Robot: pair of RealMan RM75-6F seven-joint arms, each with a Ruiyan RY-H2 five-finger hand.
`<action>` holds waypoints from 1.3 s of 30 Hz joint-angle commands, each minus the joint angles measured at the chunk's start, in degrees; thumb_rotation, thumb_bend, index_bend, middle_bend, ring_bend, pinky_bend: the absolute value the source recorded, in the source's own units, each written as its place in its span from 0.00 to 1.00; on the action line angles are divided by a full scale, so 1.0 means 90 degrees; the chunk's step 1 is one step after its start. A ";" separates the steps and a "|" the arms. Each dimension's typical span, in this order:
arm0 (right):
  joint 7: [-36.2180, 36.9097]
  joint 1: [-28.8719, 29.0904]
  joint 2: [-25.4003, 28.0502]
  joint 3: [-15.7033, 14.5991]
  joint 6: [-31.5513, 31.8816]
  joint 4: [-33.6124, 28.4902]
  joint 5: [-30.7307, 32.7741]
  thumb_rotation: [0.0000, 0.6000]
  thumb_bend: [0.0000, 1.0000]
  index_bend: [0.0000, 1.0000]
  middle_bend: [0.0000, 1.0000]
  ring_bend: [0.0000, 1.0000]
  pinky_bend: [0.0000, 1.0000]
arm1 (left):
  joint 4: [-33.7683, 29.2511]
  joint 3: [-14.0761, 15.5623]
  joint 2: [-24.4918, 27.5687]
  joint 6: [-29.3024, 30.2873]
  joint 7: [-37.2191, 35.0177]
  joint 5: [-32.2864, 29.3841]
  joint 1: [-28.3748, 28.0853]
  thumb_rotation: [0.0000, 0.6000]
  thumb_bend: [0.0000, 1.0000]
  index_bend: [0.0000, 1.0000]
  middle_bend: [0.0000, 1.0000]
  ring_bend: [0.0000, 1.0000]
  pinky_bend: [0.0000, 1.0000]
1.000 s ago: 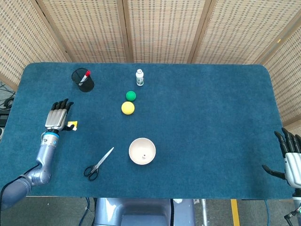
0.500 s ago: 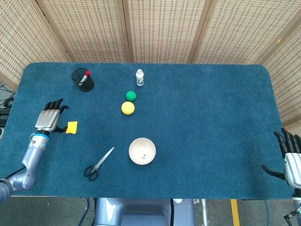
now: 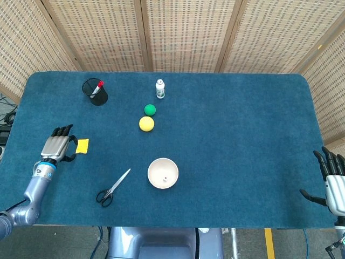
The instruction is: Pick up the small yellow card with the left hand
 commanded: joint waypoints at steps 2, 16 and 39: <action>-0.0005 0.0004 -0.0001 -0.0001 -0.0004 -0.0001 -0.0001 1.00 0.00 0.00 0.00 0.00 0.00 | 0.0282 0.0066 -0.0220 0.0068 -0.0168 0.0159 0.0024 1.00 0.33 0.43 0.00 0.00 0.00; 0.0032 0.0011 -0.0003 -0.0010 -0.0032 0.0017 0.0004 1.00 0.00 0.00 0.00 0.00 0.00 | 0.1184 0.0103 -0.0885 0.0267 -0.0666 0.0552 0.0071 1.00 0.35 0.53 0.00 0.00 0.00; 0.0052 0.0022 -0.0002 -0.0026 -0.0059 0.0012 -0.0003 1.00 0.00 0.00 0.00 0.00 0.00 | 0.1330 -0.0036 -0.1025 0.0100 -0.0488 0.0480 0.0008 1.00 0.46 0.59 0.00 0.00 0.00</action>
